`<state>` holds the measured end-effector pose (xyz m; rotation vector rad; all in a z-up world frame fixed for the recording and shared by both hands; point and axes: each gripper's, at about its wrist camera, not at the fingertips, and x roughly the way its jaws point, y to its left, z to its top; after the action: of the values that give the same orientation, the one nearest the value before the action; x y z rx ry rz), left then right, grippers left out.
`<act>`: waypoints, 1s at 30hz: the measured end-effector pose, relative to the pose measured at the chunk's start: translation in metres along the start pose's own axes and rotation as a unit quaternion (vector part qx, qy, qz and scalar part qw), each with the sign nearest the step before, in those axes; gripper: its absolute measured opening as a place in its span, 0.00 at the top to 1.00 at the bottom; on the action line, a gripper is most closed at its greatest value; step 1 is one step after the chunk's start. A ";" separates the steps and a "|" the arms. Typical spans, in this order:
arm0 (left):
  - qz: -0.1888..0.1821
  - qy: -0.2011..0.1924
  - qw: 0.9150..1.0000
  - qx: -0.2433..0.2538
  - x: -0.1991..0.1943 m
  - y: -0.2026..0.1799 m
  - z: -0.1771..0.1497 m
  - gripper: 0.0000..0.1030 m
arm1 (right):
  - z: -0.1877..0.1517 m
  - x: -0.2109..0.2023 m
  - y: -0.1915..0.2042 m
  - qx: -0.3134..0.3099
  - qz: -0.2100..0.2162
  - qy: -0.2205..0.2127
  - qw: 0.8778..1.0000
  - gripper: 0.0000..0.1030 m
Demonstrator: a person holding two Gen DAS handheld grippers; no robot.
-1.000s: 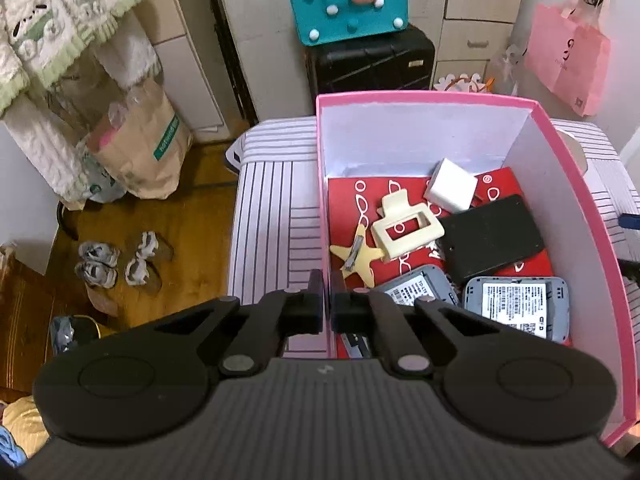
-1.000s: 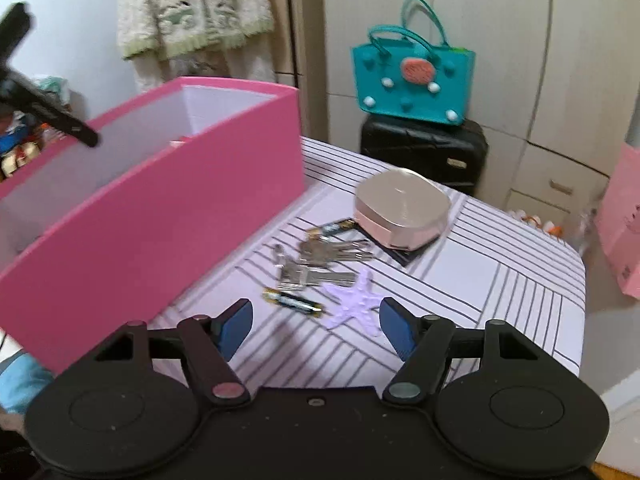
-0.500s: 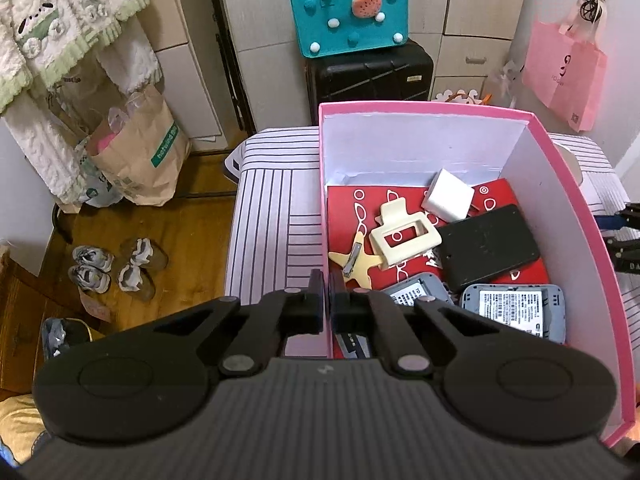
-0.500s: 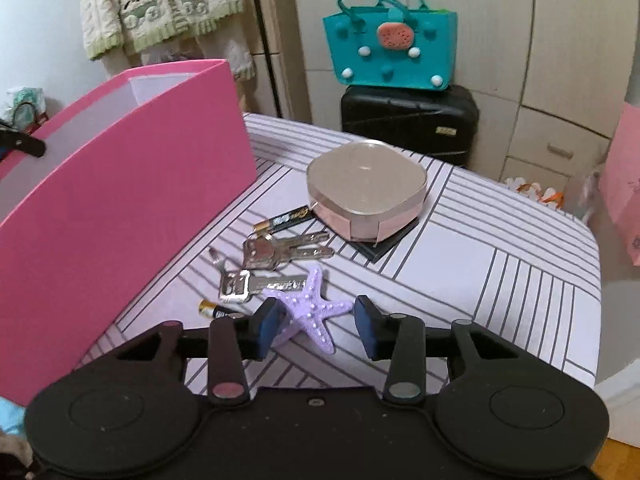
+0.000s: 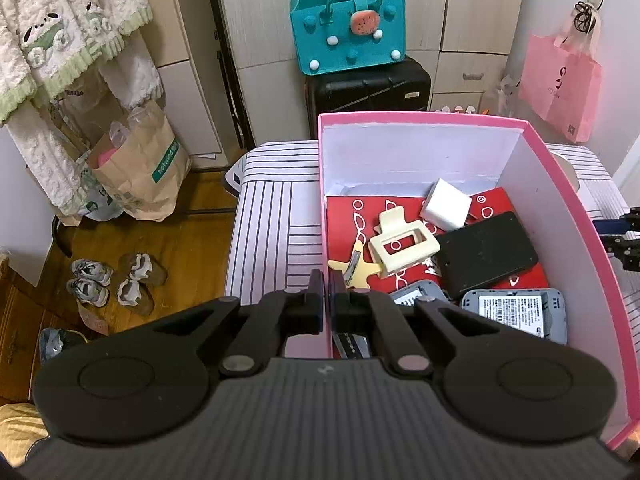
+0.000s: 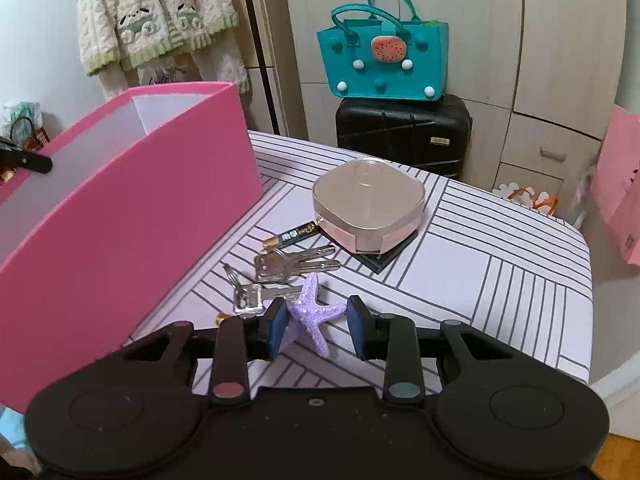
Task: Organize rigid objects
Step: 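Grasp the purple starfish with the right gripper, then carry the purple starfish into the pink box and release it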
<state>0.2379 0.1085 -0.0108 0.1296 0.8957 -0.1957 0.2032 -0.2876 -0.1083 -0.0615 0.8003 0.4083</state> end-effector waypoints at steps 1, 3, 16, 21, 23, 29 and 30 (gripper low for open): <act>0.000 -0.001 1.000 0.001 0.000 0.000 0.000 0.98 | 0.001 -0.002 0.001 0.000 -0.001 -0.004 1.000 0.64; -0.001 -0.005 1.000 0.002 -0.001 0.000 -0.001 0.98 | 0.003 -0.006 0.003 -0.002 0.000 -0.007 1.000 0.64; -0.018 -0.002 1.000 -0.009 -0.005 0.007 -0.003 0.97 | 0.042 -0.063 0.032 -0.015 0.036 -0.068 0.997 0.64; -0.023 0.005 1.000 -0.012 -0.005 0.009 -0.002 0.97 | 0.068 -0.077 0.054 -0.026 0.083 -0.086 0.993 0.64; -0.025 0.007 1.000 -0.013 -0.004 0.009 -0.001 0.97 | 0.080 -0.074 0.068 -0.031 0.109 -0.079 0.990 0.64; -0.026 0.013 1.000 -0.006 -0.005 0.008 -0.006 0.97 | 0.115 -0.031 0.114 -0.034 0.170 -0.025 0.985 0.63; -0.027 0.013 1.000 -0.004 -0.005 0.008 -0.007 0.97 | 0.119 -0.022 0.122 -0.034 0.175 -0.015 0.984 0.63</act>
<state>0.2313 0.1180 -0.0111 0.1014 0.9269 -0.2402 0.2244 -0.1581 0.0030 0.0225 0.7678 0.7673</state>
